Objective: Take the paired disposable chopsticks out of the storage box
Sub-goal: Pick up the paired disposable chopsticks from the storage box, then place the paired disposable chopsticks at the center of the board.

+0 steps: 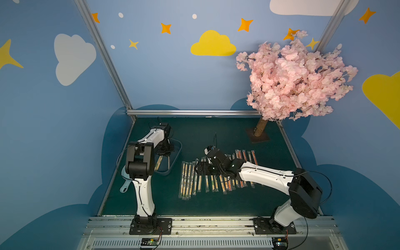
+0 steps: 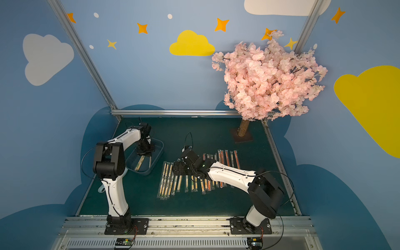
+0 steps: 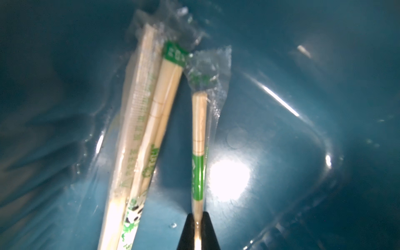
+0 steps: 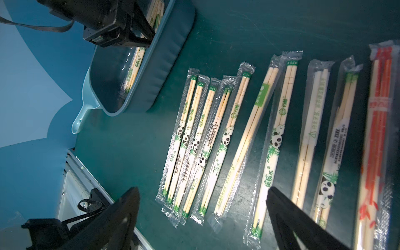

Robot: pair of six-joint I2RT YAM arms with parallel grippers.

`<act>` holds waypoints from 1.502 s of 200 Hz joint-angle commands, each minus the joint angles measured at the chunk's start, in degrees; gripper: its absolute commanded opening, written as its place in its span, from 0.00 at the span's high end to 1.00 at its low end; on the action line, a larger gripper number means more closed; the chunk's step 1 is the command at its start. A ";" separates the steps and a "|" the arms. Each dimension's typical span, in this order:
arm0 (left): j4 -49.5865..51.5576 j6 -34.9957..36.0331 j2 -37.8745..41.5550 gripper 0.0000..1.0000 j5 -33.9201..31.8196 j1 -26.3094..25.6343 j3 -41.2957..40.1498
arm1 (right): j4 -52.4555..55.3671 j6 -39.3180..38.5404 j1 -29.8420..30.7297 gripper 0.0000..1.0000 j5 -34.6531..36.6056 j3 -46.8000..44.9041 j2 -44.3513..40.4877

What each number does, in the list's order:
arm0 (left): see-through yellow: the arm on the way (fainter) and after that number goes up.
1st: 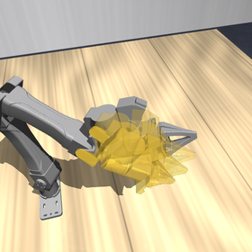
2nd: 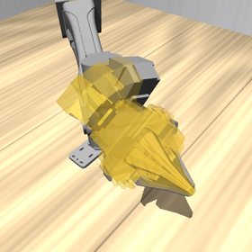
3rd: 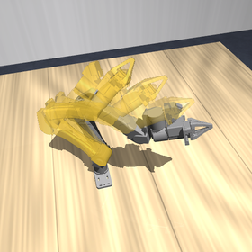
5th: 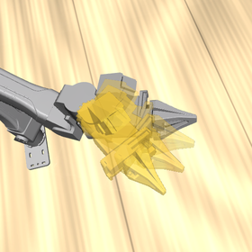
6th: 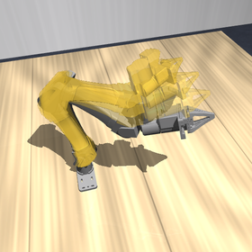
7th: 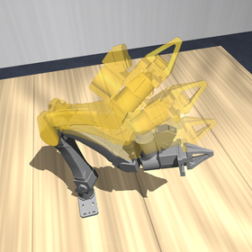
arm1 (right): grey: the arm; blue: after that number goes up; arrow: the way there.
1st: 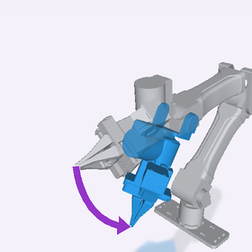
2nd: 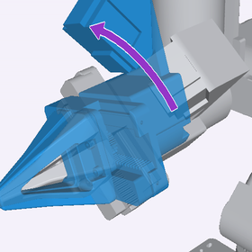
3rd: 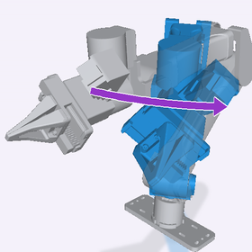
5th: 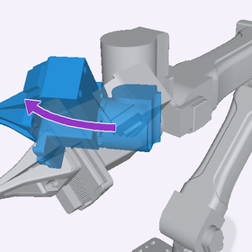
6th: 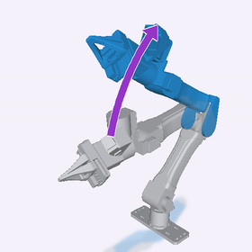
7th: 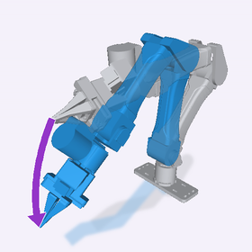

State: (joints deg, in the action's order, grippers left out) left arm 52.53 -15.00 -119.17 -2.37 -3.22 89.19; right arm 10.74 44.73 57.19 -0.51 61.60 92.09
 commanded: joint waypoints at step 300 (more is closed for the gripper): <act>-23.08 -23.33 16.60 0.97 9.71 -33.67 -23.78 | 0.51 4.14 -7.61 0.05 9.90 -19.32 -18.71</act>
State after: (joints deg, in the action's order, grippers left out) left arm 30.79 -37.32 -101.10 8.08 -36.36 65.82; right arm 11.38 48.05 49.74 8.93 42.37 74.41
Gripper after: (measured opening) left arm 0.070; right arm 0.951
